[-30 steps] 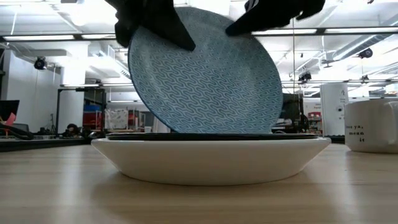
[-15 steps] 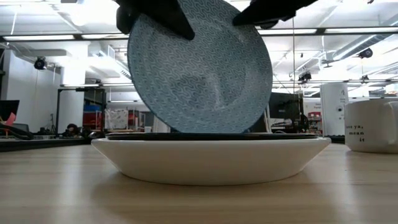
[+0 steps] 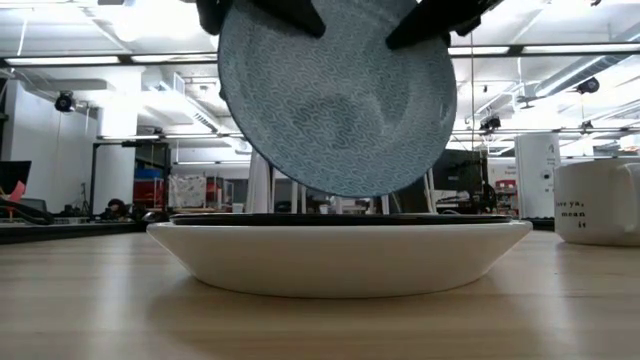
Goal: Sort dishes
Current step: Put the blue plate in the dish rack
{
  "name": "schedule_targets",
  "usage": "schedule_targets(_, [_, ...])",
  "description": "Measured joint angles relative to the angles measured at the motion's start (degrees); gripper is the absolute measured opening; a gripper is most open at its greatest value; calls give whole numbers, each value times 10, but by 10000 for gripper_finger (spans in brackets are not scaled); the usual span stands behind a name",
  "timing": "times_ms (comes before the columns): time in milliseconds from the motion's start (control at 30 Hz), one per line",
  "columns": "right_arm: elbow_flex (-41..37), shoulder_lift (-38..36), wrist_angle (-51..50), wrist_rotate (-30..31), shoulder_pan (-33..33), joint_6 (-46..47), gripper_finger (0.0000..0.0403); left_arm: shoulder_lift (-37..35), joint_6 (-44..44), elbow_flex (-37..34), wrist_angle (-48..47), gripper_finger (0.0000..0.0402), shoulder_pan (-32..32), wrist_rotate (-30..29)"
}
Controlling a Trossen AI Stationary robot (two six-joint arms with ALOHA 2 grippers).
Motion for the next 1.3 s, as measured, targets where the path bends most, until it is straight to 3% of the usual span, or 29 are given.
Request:
schedule_targets(200, [46,17,-46,-8,1,-61,141,4,59,15,24,27,-1,-8])
schedule_targets(433, [98,17,-115,12,5,-124,23,17,72,29,34,33,-2,-42])
schedule_targets(567, [132,17,-158,11,4,-146,21,16,79,31,42,44,-4,-51])
schedule_targets(800, [176,17,-237,-3,4,-204,12,16,125,46,23,136,-8,0])
schedule_targets(1000, [220,17,-292,-2,1,-224,11,14,213,85,-4,218,-17,-2])
schedule_targets(1200, [296,16,-389,54,2,-316,10,14,170,138,-155,243,-25,-16])
schedule_targets(1300, [340,15,-433,91,1,-391,10,14,121,145,-215,244,-24,-62])
